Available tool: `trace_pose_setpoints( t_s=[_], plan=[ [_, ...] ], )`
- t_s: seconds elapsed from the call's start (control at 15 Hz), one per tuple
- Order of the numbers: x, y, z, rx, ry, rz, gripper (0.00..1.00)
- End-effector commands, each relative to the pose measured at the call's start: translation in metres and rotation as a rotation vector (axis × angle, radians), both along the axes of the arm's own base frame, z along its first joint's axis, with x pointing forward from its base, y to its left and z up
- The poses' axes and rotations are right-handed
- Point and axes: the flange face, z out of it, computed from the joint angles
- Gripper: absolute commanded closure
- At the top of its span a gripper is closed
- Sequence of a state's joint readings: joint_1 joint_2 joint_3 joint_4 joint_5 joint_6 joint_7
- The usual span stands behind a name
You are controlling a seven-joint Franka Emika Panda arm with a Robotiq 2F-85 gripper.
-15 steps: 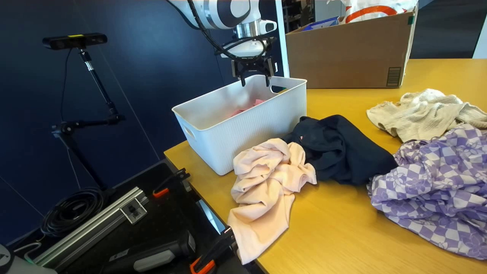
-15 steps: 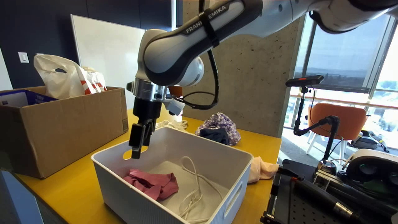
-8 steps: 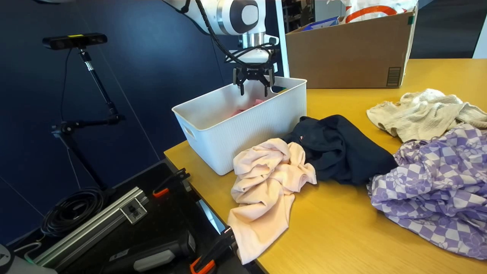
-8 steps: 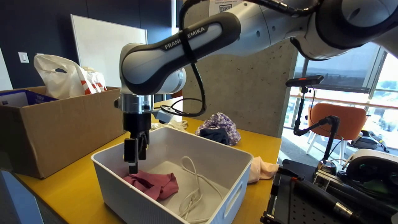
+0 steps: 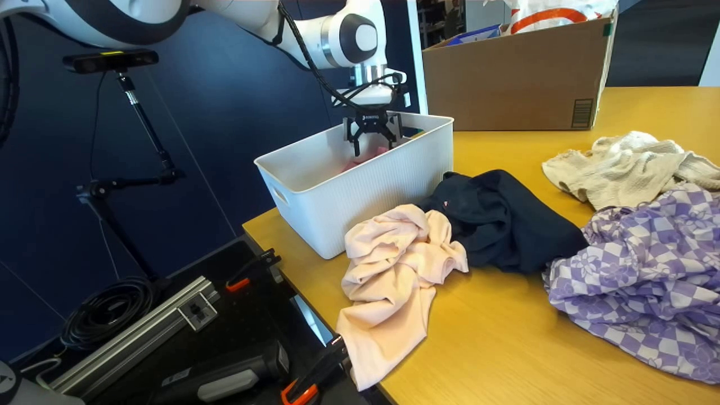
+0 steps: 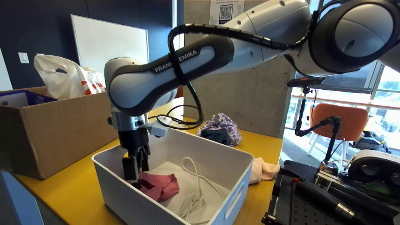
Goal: Remove the objects inside the basket
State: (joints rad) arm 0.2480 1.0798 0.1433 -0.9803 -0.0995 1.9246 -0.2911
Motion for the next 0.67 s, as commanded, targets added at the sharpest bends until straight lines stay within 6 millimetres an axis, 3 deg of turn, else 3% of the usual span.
trace_pose_setpoints(
  t_s=[0.0,0.13,0.2,0.27,0.6],
  plan=[
    [0.002,0.012,-0.012,-0.078,-0.040,-0.052,0.00],
    [0.000,0.015,-0.020,-0.104,-0.045,-0.077,0.00],
    [0.000,0.014,-0.021,-0.115,-0.049,-0.095,0.25],
    [-0.001,0.013,-0.023,-0.121,-0.043,-0.111,0.26],
    [-0.001,0.003,-0.021,-0.146,-0.041,-0.180,0.65]
  ],
)
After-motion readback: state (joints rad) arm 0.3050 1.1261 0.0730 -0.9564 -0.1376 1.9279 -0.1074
